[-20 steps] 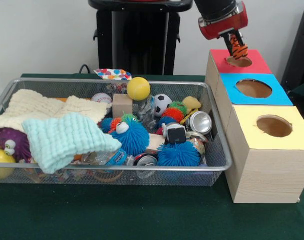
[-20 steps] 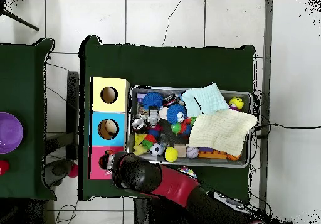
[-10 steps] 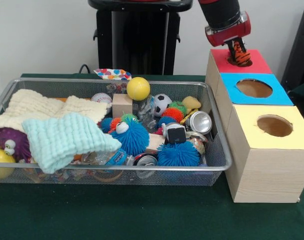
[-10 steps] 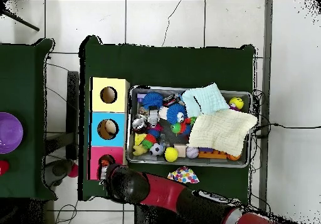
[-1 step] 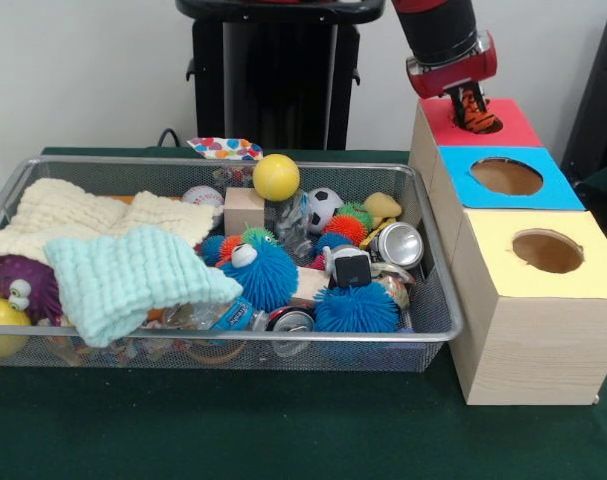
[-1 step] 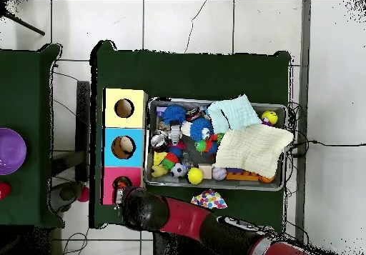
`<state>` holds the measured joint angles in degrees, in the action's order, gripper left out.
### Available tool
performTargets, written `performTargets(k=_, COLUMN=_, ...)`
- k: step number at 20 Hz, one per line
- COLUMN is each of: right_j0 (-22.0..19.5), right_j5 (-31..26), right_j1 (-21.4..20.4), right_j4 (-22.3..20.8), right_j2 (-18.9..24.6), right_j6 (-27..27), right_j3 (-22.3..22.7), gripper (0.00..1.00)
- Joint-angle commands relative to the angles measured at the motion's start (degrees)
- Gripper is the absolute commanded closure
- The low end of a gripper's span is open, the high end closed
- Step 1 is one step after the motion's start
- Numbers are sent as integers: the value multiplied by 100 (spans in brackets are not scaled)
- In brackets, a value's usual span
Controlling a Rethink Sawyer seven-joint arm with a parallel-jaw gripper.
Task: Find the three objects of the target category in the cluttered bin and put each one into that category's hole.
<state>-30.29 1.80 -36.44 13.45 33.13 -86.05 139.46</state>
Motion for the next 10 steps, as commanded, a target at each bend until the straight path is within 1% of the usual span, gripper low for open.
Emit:
performTargets(k=1, right_j0=258, right_j5=-95, right_j1=237, right_j4=-236, right_j2=-816, right_j6=-753, right_j3=-342, gripper=100)
performTargets(k=4, right_j0=317, right_j5=-116, right_j1=129, right_j4=-227, right_j2=-852, right_j6=-775, right_j3=-391, gripper=100)
performTargets(k=6, right_j0=287, right_j5=-65, right_j1=130, right_j4=-201, right_j2=-802, right_j6=-868, right_j3=-375, gripper=100)
performTargets(k=7, right_j0=266, right_j5=-88, right_j1=132, right_j4=-200, right_j2=-777, right_j6=-884, right_j3=-384, gripper=0)
performTargets(k=10, right_j0=229, right_j5=-172, right_j1=135, right_j4=-199, right_j2=-693, right_j6=-850, right_j3=-422, gripper=0)
